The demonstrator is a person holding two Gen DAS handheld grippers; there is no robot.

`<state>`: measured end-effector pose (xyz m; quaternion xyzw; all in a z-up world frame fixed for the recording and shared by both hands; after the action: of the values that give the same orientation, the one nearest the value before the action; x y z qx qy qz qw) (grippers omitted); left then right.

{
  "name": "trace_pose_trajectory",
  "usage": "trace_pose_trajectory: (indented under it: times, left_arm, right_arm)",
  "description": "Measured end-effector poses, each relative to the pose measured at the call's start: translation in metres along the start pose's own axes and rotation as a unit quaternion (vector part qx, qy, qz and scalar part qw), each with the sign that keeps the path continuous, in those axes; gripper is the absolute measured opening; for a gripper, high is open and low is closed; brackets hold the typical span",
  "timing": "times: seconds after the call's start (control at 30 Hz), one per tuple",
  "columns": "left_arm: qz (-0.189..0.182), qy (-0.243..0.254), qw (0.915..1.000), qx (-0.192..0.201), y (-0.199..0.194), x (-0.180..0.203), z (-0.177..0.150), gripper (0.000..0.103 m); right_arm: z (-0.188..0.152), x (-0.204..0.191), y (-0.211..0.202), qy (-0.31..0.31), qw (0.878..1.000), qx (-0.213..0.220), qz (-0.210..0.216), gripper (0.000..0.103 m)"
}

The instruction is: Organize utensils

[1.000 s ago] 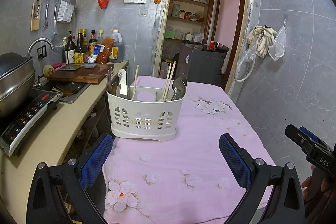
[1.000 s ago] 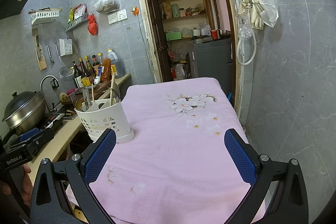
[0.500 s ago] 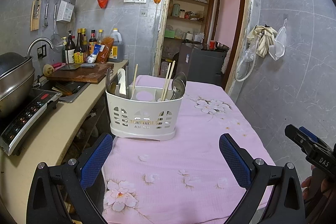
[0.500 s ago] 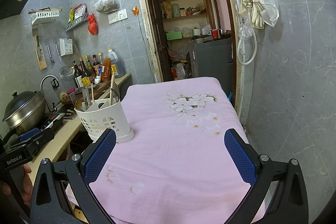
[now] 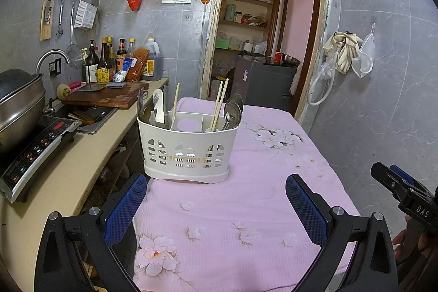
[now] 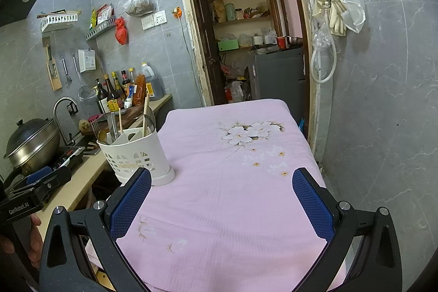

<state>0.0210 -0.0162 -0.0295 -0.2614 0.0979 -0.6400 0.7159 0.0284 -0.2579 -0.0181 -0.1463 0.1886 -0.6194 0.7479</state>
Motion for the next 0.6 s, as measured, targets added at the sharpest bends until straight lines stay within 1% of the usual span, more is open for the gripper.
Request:
trace_pose_trajectory:
  times: [0.6]
  left_arm:
    - [0.001, 0.000, 1.0000, -0.001, 0.0000, 0.0006, 0.0006, 0.102]
  right_arm:
    - [-0.0041, -0.0016, 0.0021, 0.000, 1.000, -0.002, 0.003, 0.101]
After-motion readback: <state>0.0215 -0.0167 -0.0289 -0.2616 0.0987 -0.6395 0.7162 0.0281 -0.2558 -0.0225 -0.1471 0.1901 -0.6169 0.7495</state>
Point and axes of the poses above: each gripper's, at about its wrist camera, not at the fingertips, and y roughly the way its jaws point, x to its right, z to its top, the point moved 1 cm from there along y, roughly the way its jaws point, and after that the axes turned 4 degrees about -y, right-handed, at the moved point
